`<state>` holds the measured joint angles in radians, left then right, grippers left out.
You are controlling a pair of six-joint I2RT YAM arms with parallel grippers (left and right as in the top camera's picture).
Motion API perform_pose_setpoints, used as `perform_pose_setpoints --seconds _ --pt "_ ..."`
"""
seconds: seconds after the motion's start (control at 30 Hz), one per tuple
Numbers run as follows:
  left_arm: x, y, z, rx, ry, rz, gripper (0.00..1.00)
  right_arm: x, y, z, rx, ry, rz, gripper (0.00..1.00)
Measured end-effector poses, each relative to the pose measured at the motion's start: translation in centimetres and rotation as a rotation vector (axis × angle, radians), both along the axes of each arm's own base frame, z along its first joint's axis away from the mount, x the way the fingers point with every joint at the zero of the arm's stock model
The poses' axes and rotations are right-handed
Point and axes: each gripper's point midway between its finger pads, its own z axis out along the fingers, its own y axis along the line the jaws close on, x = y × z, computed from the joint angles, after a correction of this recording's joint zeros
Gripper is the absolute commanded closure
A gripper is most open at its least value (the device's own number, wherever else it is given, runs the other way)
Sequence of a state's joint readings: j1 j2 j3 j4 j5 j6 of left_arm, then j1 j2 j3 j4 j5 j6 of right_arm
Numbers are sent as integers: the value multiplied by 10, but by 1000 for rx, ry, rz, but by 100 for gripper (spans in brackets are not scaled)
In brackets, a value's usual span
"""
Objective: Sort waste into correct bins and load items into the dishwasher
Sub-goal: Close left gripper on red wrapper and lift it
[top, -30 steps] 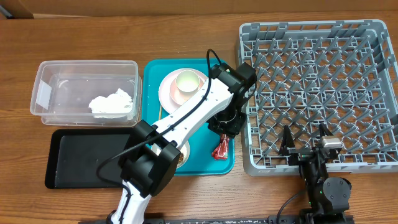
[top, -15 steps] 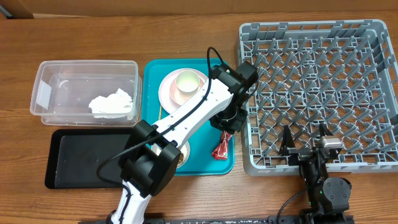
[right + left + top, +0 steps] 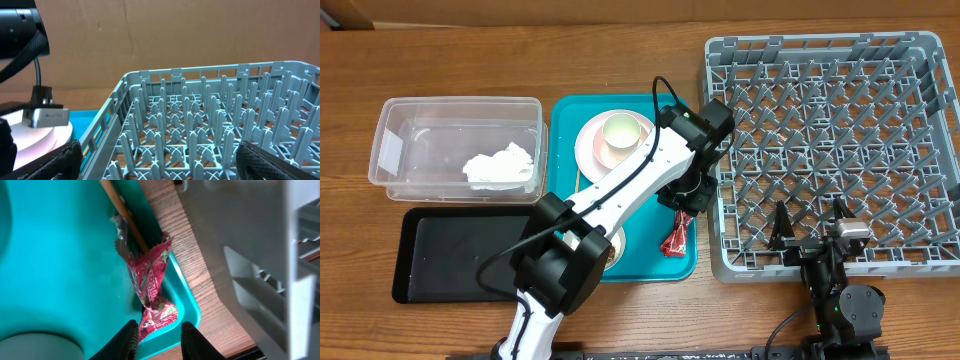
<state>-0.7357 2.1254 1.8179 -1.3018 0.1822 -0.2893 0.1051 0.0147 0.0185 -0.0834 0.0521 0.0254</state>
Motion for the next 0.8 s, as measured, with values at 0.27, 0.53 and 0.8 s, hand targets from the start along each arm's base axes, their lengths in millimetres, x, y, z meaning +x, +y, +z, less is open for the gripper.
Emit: perform_pose_setpoints --seconds 0.27,0.53,0.8 --pt "-4 4 -16 14 13 18 67 0 0 0 0 0 0 0" --pt "-9 8 -42 24 23 48 63 0 0 0 0 0 0 0" --pt "-17 15 -63 40 38 76 83 0 0 0 0 0 0 0"
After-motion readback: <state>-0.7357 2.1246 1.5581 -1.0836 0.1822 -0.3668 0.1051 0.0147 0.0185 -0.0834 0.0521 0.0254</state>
